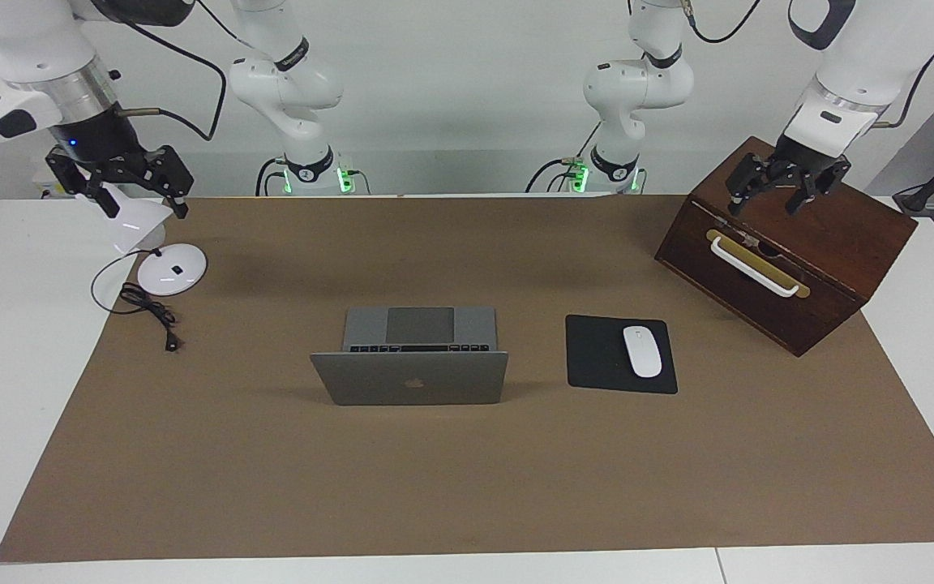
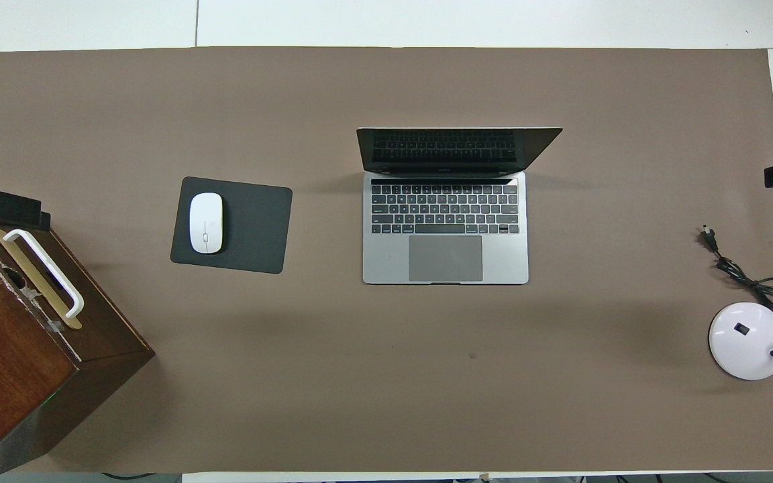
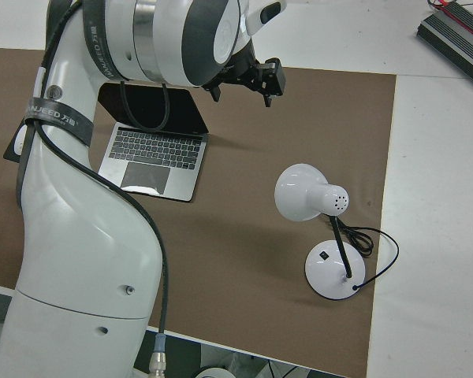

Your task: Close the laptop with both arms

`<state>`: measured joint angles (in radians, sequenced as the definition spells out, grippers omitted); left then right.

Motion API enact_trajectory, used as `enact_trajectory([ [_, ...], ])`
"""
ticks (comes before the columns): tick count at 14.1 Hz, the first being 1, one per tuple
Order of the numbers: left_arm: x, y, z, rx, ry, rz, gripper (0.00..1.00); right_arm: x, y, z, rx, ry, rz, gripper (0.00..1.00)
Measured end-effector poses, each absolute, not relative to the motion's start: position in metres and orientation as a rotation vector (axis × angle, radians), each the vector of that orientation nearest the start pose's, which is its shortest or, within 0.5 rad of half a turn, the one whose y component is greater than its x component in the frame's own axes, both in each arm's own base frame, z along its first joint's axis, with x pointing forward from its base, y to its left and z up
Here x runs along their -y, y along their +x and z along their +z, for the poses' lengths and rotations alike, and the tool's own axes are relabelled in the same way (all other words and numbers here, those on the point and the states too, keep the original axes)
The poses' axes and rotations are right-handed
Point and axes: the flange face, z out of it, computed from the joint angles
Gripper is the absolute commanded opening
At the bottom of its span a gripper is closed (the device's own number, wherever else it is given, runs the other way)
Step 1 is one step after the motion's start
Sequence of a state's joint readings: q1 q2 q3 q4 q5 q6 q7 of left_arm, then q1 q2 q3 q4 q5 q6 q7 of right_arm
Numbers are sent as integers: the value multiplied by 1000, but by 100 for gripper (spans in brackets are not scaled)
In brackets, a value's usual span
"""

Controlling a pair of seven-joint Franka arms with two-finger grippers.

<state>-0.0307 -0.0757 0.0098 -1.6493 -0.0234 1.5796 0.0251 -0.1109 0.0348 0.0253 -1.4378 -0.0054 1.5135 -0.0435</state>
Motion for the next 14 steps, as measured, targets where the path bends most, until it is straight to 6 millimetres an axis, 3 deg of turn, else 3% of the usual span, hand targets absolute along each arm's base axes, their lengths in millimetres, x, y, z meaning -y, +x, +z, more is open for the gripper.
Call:
enact_trajectory([
  [4,14,530,630,-70,-3165,-11,100,49,558,662,-67,-3147,-64,100],
  [5,14,530,630,-57,-3165,-11,84,49,558,662,-67,-3147,-64,100],
  [6,15,530,631,-43,-3165,-12,55,49,558,662,-67,-3147,-64,100],
  [7,16,530,631,-34,-3165,-12,6,49,558,662,-67,-3147,-64,100],
  [8,17,530,631,-31,-3165,-13,0,49,558,662,-67,-3147,-65,100],
  [12,18,530,632,-28,-3165,-17,0,49,560,665,-64,-3148,-106,100],
  [14,19,530,632,-27,-3165,-19,0,50,562,665,-62,-3148,-125,81],
])
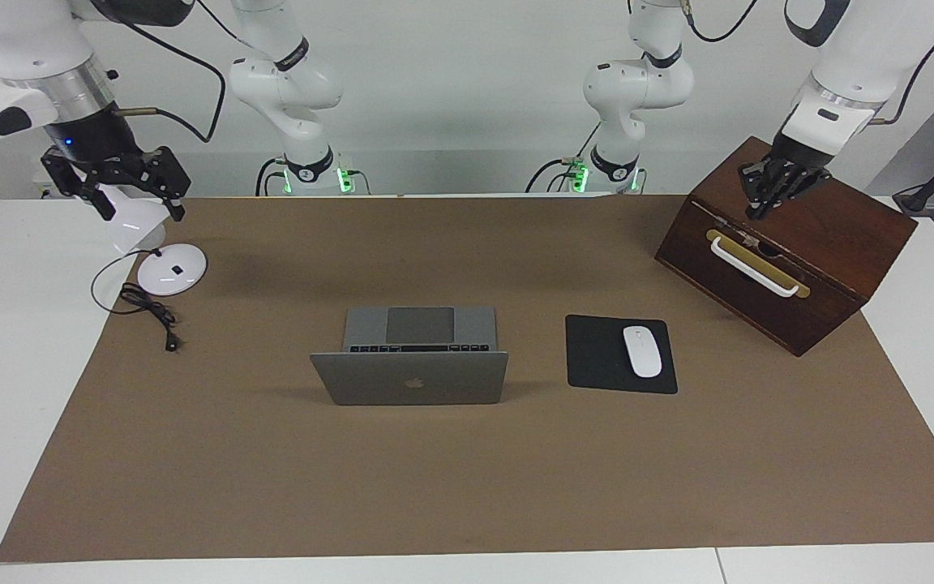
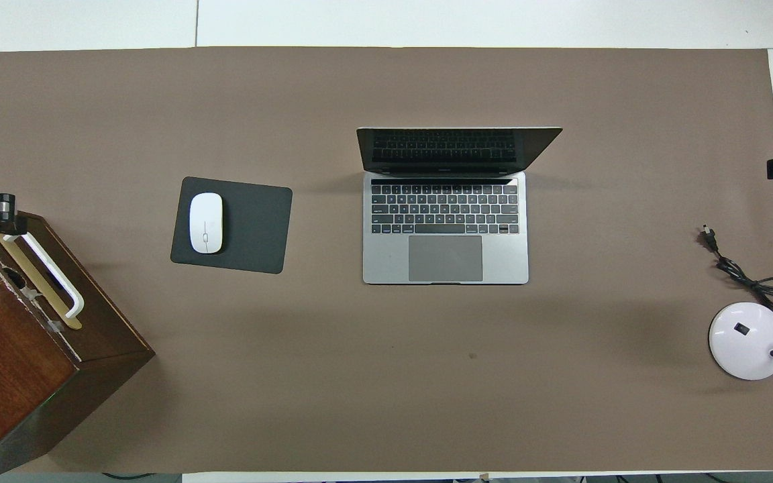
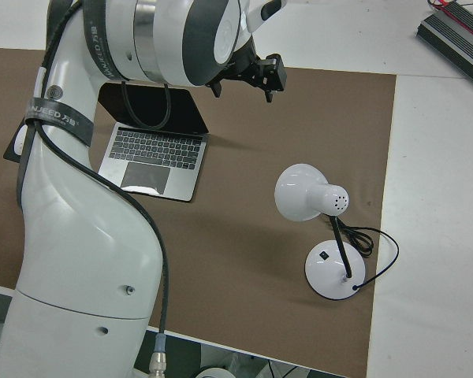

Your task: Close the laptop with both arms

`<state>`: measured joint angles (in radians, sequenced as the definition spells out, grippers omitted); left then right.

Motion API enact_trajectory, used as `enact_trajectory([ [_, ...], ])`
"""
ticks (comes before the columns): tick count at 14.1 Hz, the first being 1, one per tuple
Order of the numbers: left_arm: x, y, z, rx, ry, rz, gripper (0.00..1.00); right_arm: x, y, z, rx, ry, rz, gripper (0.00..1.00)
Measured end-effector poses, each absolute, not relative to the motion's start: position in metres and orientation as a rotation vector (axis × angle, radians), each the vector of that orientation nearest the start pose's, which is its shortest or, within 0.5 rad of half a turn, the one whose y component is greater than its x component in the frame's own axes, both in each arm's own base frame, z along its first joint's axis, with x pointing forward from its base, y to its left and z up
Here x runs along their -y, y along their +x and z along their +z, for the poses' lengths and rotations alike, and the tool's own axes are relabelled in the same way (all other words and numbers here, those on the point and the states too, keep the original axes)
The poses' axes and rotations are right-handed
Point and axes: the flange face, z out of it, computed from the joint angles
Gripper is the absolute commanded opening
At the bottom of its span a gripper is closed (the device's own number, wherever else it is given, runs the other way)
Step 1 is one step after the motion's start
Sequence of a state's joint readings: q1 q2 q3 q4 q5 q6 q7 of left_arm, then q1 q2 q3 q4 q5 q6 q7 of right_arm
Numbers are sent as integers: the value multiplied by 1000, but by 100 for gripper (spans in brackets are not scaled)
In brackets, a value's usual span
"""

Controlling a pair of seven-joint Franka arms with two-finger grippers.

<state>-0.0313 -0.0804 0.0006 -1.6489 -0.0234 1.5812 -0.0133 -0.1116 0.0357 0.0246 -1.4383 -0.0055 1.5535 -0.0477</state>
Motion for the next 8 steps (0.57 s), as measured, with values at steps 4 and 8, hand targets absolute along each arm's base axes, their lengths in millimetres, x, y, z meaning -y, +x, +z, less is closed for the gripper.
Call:
enact_trajectory([
  [4,20,531,633,-29,-3168,-39,0,55,570,655,-62,-3150,-114,0],
  [8,45,534,622,-82,-3213,-110,0,63,599,641,9,-3160,-124,0],
])
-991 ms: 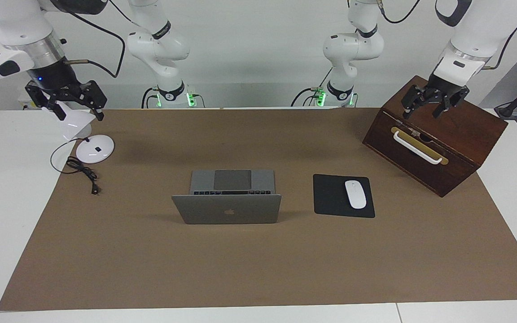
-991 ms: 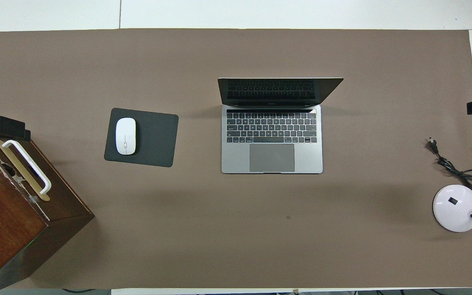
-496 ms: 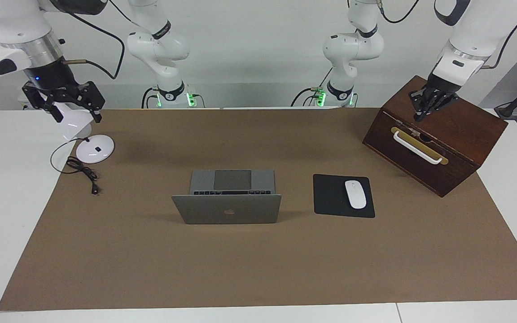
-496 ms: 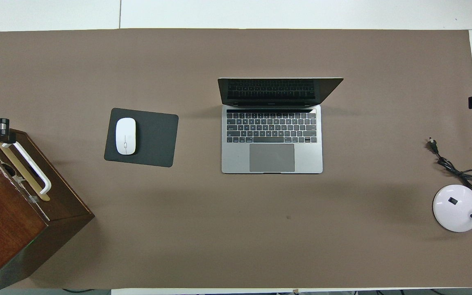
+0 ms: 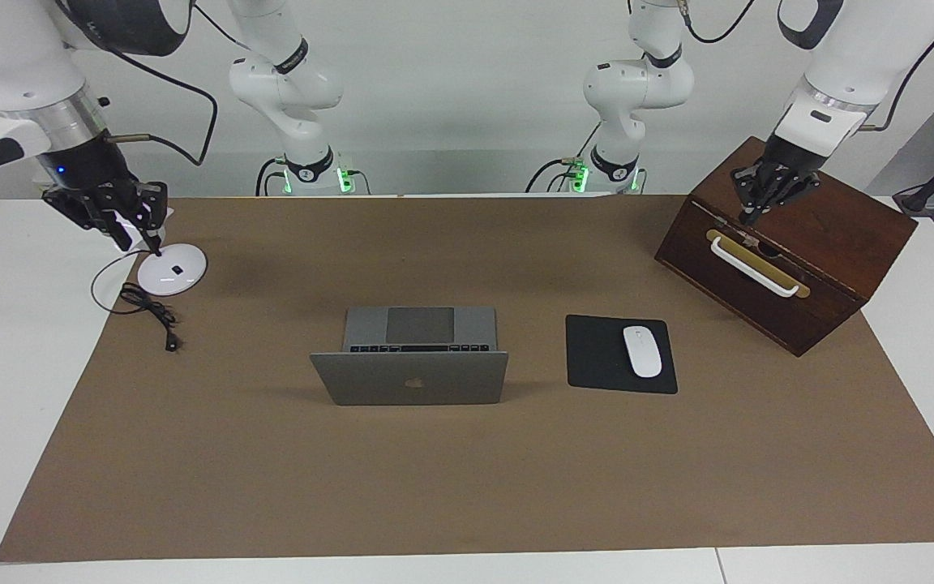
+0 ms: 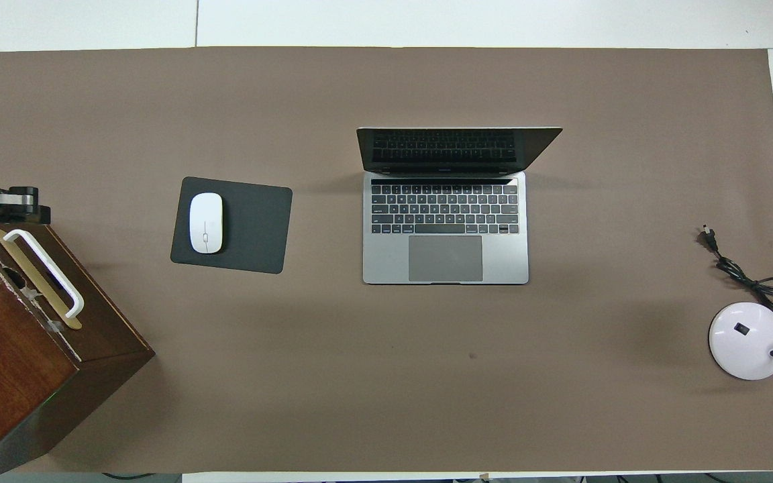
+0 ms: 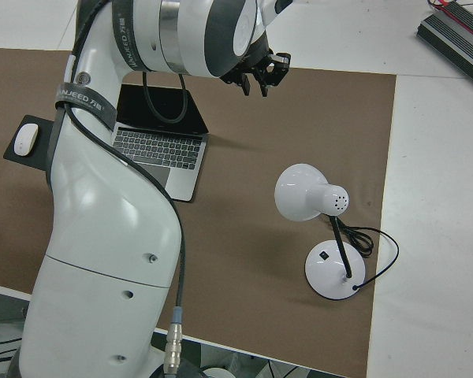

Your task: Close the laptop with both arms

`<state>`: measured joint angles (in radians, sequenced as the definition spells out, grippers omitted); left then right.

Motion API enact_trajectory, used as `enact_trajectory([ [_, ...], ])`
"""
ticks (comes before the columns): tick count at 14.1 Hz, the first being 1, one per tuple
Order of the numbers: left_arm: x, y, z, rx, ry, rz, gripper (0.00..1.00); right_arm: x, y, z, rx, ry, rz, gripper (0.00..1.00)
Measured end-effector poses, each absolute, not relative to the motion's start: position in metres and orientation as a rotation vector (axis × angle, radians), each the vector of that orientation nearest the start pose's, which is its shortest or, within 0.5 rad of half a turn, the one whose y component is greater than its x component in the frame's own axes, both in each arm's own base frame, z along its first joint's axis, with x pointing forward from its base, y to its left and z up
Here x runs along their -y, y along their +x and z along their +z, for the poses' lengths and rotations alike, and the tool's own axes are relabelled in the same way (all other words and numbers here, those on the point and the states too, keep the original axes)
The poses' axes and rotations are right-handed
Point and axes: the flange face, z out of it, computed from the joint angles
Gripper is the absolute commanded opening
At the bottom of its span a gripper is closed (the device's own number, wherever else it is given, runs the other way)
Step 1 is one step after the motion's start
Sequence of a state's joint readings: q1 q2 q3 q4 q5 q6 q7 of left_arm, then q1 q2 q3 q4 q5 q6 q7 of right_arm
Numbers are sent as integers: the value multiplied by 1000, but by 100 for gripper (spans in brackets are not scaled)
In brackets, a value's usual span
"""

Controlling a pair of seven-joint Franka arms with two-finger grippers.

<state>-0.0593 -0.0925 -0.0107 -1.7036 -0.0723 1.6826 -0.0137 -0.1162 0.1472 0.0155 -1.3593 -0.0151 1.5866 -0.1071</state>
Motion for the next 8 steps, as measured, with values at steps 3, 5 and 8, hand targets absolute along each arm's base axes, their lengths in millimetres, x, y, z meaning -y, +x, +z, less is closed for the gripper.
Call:
enact_trajectory([
  [3,83,527,600,-158,-3264,-240,0,67,636,624,12,-3159,-137,0],
  [5,111,513,578,-215,-3284,-357,0,69,664,606,17,-3156,-139,0],
  [8,154,486,549,-319,-3291,-518,0,67,711,563,34,-3148,-182,0],
])
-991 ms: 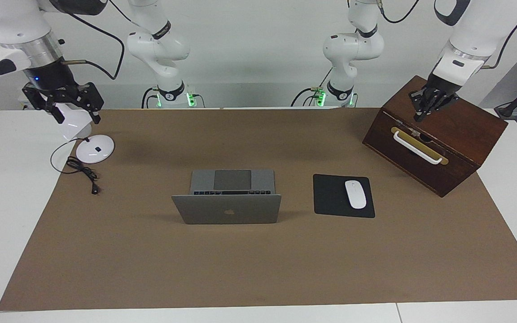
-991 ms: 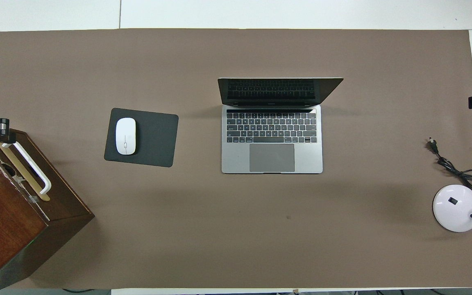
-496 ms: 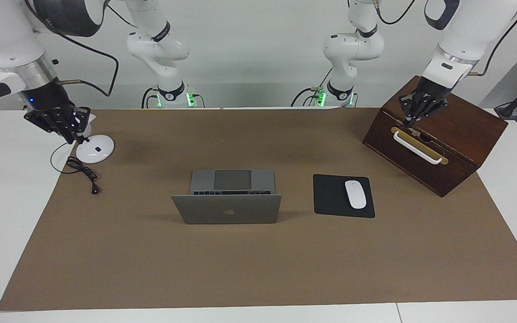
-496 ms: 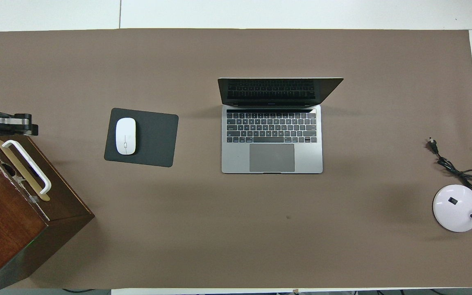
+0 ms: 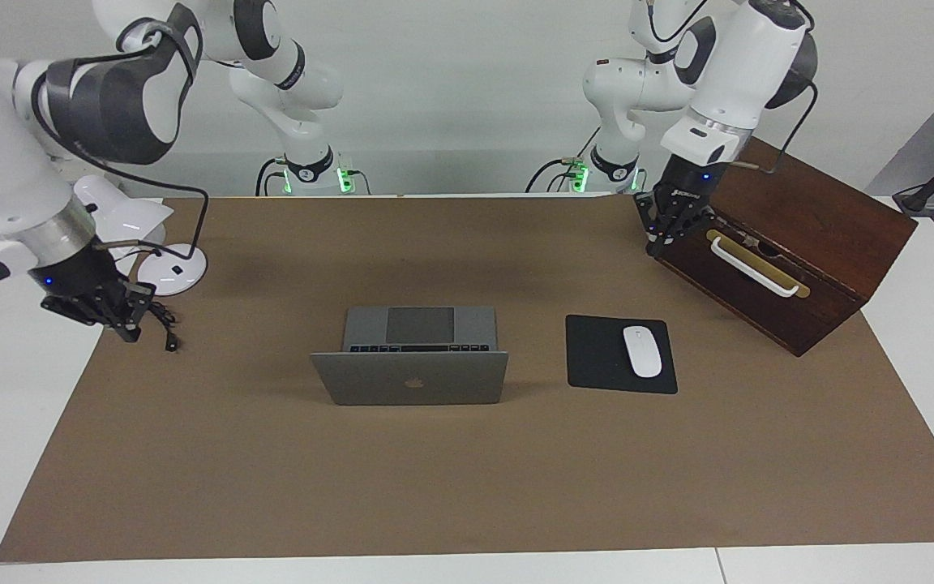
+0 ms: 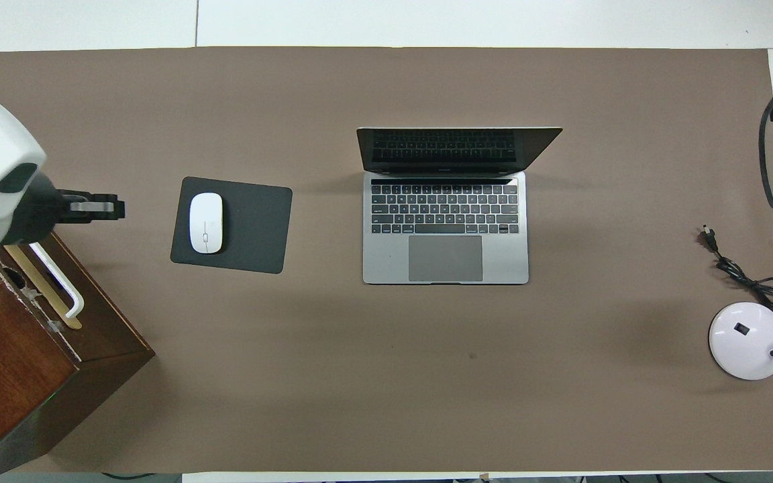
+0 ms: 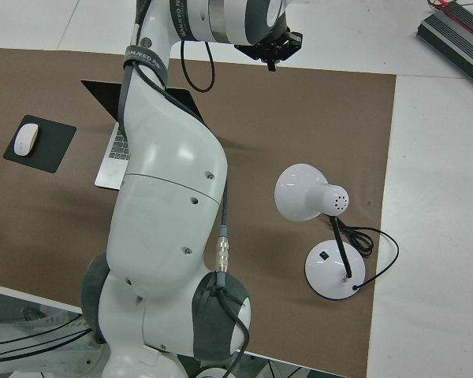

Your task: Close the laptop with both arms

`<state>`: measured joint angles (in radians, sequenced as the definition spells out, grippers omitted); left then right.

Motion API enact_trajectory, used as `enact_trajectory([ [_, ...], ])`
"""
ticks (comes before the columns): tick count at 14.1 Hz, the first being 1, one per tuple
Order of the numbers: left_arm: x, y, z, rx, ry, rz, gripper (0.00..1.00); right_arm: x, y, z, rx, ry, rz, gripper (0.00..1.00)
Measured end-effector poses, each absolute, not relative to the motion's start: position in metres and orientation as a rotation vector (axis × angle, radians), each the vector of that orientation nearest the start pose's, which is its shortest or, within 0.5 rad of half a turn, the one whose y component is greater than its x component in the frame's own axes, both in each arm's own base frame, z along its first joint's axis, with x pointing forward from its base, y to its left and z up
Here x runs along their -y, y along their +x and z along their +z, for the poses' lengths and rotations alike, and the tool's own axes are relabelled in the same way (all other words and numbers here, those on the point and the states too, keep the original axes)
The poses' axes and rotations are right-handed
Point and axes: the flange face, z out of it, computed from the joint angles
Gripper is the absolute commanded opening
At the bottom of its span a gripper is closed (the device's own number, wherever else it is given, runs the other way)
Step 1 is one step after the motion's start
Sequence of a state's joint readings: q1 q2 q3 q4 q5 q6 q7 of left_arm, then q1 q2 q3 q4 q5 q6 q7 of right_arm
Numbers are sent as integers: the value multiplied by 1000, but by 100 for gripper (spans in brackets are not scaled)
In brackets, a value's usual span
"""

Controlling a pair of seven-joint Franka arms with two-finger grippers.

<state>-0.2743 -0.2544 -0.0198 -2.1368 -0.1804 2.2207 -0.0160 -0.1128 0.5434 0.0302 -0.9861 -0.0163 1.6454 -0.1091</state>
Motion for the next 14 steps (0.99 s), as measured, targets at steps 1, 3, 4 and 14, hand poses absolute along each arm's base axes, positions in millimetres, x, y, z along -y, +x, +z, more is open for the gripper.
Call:
enact_trajectory([
  [1,167,479,542,-359,-3287,-556,0,64,725,549,45,-3144,-215,0],
  [3,193,467,529,-435,-3277,-651,0,41,745,526,50,-3131,-267,0],
  [4,206,461,521,-469,-3272,-704,0,25,751,519,36,-3125,-288,0],
  [14,308,434,406,-712,-3209,-980,0,-127,750,510,-180,-3098,-318,0],
])
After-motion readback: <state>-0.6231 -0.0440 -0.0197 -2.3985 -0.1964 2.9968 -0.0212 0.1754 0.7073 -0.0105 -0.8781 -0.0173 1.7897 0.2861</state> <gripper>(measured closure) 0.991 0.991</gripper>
